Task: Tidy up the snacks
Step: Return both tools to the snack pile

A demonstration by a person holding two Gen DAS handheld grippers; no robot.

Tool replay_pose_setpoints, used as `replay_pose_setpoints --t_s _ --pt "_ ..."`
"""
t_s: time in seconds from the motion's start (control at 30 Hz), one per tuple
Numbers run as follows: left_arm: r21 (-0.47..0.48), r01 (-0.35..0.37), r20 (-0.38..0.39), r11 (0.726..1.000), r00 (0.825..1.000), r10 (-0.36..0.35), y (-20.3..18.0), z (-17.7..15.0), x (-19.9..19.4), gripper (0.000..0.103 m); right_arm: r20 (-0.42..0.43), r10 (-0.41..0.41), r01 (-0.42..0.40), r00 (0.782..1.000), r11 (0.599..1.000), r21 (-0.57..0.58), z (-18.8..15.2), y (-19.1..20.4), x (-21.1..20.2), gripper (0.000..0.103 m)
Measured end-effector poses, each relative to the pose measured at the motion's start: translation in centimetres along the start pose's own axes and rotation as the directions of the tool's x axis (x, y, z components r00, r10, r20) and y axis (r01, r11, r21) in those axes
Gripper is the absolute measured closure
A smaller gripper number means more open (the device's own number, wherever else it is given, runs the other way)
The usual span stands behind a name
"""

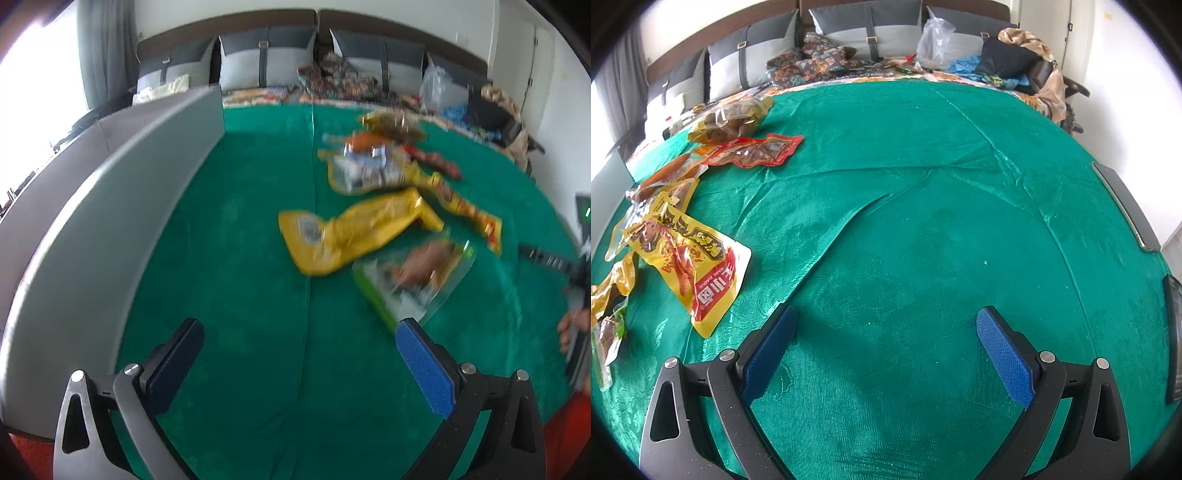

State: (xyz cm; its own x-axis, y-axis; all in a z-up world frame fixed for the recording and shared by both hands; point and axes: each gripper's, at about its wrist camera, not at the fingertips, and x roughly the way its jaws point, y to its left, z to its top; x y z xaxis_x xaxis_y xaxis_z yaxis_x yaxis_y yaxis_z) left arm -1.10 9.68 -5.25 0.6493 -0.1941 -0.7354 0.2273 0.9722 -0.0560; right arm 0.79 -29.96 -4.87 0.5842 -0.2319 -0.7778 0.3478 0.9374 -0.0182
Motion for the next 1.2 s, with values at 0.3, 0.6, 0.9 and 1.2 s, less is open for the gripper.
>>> replay_pose_setpoints --t_s 0.3,0.6,0.9,1.2 --pt "0.034 0.017 -0.042 0.999 0.999 -0.015 -0.7 -3.1 1.7 0.0 0.0 0.0 0.0 1.0 1.0 0.0 0.0 0.0 0.0 0.003" --pt "0.055 0.024 -0.026 0.998 0.999 -0.022 -0.4 -2.8 1.7 0.0 0.0 0.0 0.0 1.0 1.0 0.0 -0.1 0.0 0.0 0.003" --pt "0.05 0.018 -0.005 0.999 1.0 -0.018 -0.5 -2.9 1.7 0.0 0.0 0.0 0.0 1.0 1.0 0.0 0.0 0.0 0.0 0.003" --pt "0.044 0.014 -0.002 0.999 1.0 -0.014 -0.6 -3.1 1.6 0.0 0.0 0.0 0.0 1.0 1.0 0.0 0.0 0.0 0.0 0.003"
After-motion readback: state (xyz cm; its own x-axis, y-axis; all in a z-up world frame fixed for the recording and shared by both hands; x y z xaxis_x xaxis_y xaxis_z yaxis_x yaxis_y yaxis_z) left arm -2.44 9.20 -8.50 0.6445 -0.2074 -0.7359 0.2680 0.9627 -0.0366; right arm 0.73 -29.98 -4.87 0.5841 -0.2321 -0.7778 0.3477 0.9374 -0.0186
